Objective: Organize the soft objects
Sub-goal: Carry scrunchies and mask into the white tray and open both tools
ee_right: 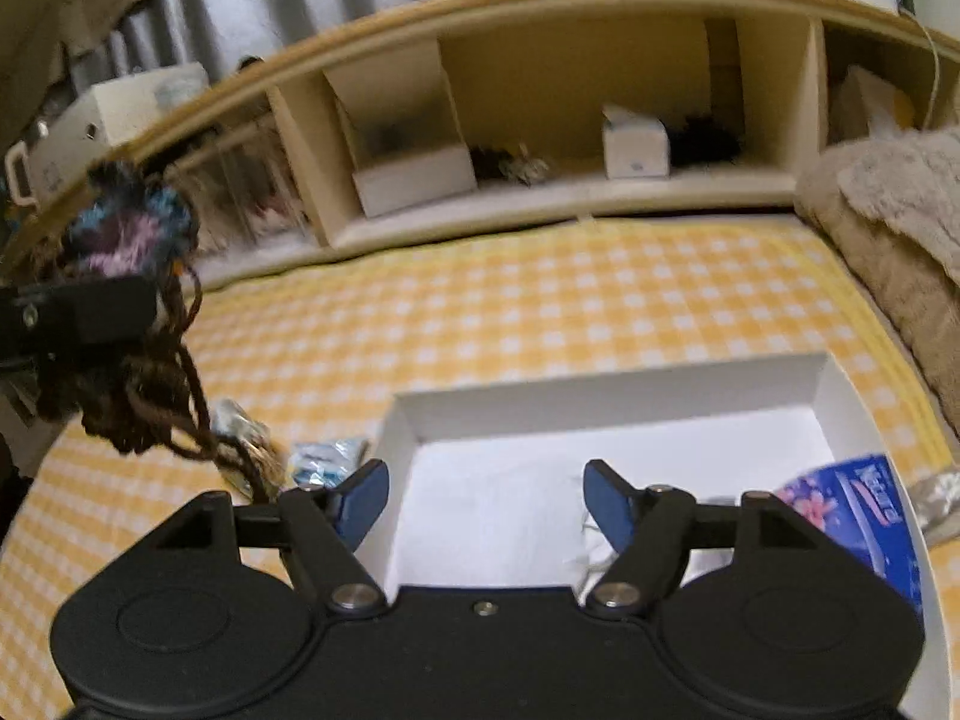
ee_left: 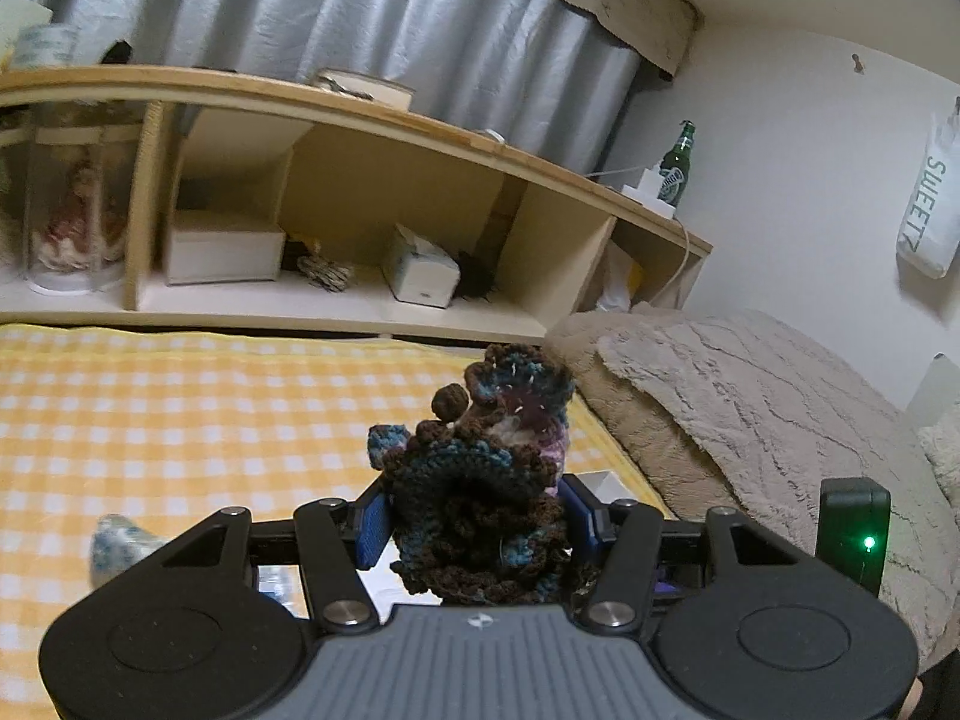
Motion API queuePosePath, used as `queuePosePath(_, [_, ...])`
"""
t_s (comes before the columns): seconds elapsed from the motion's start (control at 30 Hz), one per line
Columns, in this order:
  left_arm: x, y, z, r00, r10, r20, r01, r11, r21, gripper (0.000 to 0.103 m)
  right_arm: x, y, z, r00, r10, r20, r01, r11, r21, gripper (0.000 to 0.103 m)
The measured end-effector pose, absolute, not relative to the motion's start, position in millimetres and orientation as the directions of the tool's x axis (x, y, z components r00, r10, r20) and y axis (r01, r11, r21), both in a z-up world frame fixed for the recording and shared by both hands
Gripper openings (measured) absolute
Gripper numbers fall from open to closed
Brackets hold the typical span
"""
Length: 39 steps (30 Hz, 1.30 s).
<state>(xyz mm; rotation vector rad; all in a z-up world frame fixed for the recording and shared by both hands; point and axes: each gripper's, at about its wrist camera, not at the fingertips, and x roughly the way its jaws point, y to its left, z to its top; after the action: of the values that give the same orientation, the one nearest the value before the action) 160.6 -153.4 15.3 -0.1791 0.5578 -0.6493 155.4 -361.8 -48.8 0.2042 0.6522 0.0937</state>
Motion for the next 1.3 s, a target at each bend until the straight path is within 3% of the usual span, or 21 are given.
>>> queuePosePath(0.27, [182.6, -192.4, 1.6, 0.636, -0.66, -0.4, 0.557, 0.751, -0.354, 0.058, 147.3, -399.3, -47.0, 0.8, 0.024, -0.6, 0.153, 0.958, 0.242, 0.08])
queuePosePath(0.5, [197.5, -229.1, -71.9, 0.5, -0.58, -0.643, 0.564, 0.782, -0.266, 0.058, 143.8, -424.7, -54.4, 0.789, -0.001, -0.614, 0.228, 0.929, 0.291, 0.081])
queuePosePath(0.67, [200.4, -235.9, -113.8, 0.445, -0.511, -0.735, 0.571, 0.794, -0.207, 0.062, 152.5, -414.9, -60.0, 0.771, 0.041, -0.636, 0.183, 0.942, 0.282, 0.082])
queuePosePath(0.83, [195.9, -240.2, -118.3, 0.453, -0.522, -0.723, 0.61, 0.773, -0.176, 0.085, 154.2, -405.8, -64.2, 0.74, 0.054, -0.671, 0.149, 0.959, 0.242, 0.084])
queuePosePath(1.3, [180.1, -233.4, -98.8, 0.465, -0.539, -0.702, 0.594, 0.778, -0.204, 0.087, 148.0, -393.2, -61.3, 0.719, 0.031, -0.695, 0.133, 0.974, 0.182, 0.091])
